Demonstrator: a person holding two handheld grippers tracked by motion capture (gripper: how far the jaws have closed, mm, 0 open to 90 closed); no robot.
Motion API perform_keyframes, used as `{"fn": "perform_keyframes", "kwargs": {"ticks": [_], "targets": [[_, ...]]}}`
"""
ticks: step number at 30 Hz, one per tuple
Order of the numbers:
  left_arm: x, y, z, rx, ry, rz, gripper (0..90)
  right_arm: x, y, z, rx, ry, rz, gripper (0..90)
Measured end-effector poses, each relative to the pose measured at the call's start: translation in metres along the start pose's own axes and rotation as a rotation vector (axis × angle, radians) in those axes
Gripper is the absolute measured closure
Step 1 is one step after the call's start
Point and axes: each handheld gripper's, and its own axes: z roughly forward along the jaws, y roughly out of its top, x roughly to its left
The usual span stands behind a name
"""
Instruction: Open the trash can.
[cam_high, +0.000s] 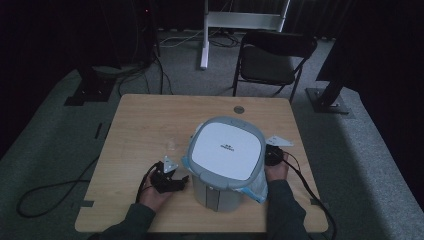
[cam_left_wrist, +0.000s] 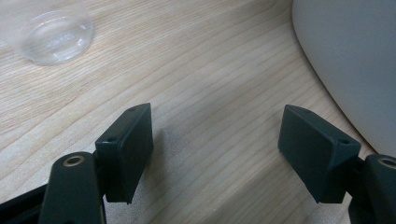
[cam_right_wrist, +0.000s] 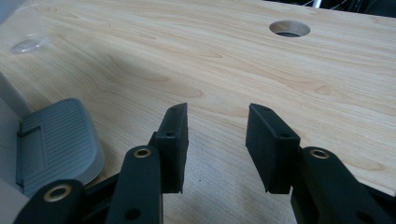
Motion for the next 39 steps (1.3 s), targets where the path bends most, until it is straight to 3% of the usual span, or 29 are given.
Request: {"fn": "perform_keyframes", "kwargs": {"ticks": [16, 23, 26, 33, 39], "targets": [[0.000, 0.000, 0.000, -0.002, -0.002, 0.004, 28.1, 0.001, 0.000, 0.000, -0.004, 0.021, -0.010, 59.8], [0.000, 0.000, 0.000, -0.003, -0.005, 0.003, 29.2, 0.004, 0.002, -0.001, -0.022, 0.076, -0.019, 71.5], [0.000, 0.000, 0.000, -0.003, -0.005, 0.004, 29.2, 0.005, 0.003, -0.002, -0.031, 0.121, -0.028, 79.1], [0.000, 0.000, 0.000, -0.003, -0.005, 0.004, 29.2, 0.013, 0.008, -0.001, -0.037, 0.214, -0.069, 86.4], [0.000, 0.000, 0.000, -0.003, -0.006, 0.006, 29.2, 0.015, 0.009, 0.001, -0.036, 0.255, -0.071, 90.0]]}}
